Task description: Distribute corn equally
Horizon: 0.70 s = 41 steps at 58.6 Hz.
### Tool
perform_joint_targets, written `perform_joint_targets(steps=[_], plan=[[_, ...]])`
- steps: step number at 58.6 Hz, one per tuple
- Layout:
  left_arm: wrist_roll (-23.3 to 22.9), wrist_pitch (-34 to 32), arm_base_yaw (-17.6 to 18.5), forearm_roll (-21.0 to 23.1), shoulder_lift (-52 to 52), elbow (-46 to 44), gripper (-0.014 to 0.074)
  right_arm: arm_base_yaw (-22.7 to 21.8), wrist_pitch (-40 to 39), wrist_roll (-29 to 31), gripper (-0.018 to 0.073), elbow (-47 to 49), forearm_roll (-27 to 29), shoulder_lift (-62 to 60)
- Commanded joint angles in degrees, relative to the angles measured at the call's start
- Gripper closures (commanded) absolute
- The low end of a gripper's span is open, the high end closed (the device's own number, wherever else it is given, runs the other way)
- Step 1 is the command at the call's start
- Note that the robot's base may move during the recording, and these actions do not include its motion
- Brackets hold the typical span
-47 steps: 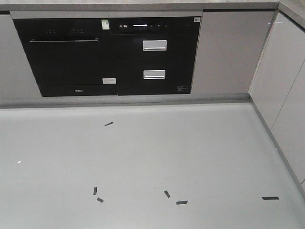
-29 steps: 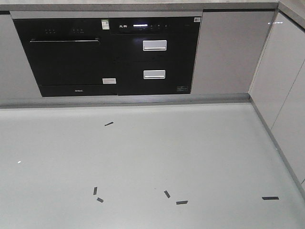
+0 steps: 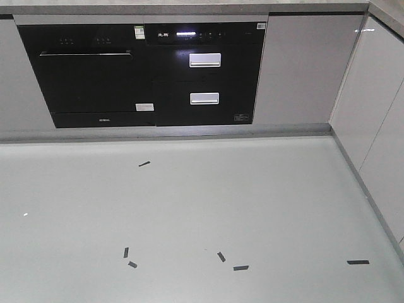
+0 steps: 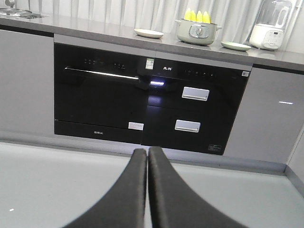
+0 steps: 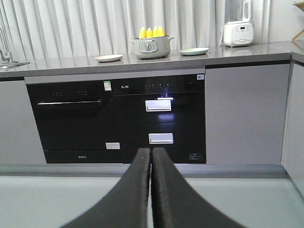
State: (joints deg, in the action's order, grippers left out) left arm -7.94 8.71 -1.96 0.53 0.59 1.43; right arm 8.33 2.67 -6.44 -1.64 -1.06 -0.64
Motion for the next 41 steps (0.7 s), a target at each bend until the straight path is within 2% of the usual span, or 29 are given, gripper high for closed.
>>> perform_joint_targets(steps=[1,41], plan=[[-0.1,-4.5,-0.1,0.0,0.9,0.7,0.0603,-0.3,-4.3,0.4,0.0565,-0.6,-0.5,-0.3],[-0.1,-4.5,-0.1,0.0,0.9,0.7,0.0603,-0.3,-4.3,0.4,0.0565,-0.6,-0.5,-0.3]])
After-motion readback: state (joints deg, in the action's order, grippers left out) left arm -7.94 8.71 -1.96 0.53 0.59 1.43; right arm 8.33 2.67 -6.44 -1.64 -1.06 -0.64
